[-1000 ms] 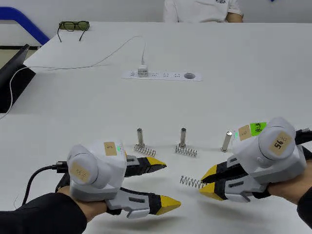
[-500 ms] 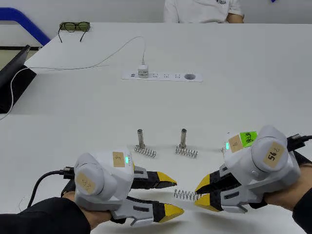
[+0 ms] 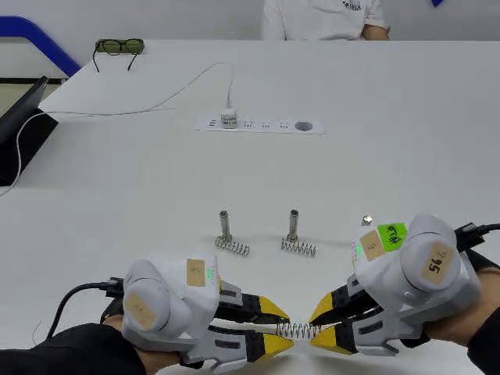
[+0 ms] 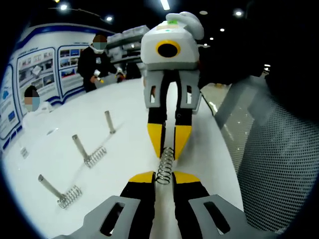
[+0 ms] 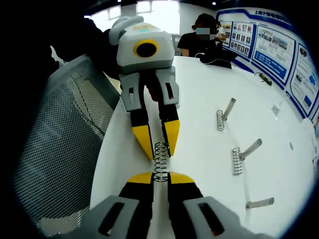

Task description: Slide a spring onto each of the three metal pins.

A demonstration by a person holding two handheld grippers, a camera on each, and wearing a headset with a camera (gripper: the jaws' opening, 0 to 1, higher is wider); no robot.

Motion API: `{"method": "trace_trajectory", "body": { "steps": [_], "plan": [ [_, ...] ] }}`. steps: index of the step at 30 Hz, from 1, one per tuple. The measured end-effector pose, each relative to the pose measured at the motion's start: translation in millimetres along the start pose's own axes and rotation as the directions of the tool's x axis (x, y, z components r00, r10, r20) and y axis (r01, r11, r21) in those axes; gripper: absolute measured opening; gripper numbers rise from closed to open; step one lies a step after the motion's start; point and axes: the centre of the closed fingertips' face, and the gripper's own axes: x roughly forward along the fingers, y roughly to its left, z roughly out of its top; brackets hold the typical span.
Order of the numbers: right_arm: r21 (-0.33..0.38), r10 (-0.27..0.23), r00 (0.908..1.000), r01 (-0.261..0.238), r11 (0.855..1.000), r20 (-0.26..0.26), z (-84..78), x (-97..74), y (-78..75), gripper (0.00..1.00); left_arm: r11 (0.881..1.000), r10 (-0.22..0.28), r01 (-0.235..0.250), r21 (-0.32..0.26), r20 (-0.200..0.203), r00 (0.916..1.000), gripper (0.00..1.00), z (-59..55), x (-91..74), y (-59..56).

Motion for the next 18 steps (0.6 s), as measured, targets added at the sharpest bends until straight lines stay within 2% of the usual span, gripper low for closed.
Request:
{"method": "trace_trajectory", "body": {
  "steps": [8, 18],
  "plan": [
    [0.002, -0.002, 0.9999, 0.002, 1.0, 0.014, 5.1, -4.6, 0.2, 0.12, 1.0, -0.006, 0.007, 0.014, -0.007, 1.0, 0.12, -1.7, 0.6, -1.5],
    [0.003, -0.013, 0.9976, 0.013, 1.0, 0.069, 24.1, -10.9, -1.5, 0.12, 1.0, -0.004, 0.004, 0.015, -0.012, 0.9999, 0.11, -3.3, -0.2, -1.2]
  ]
}}
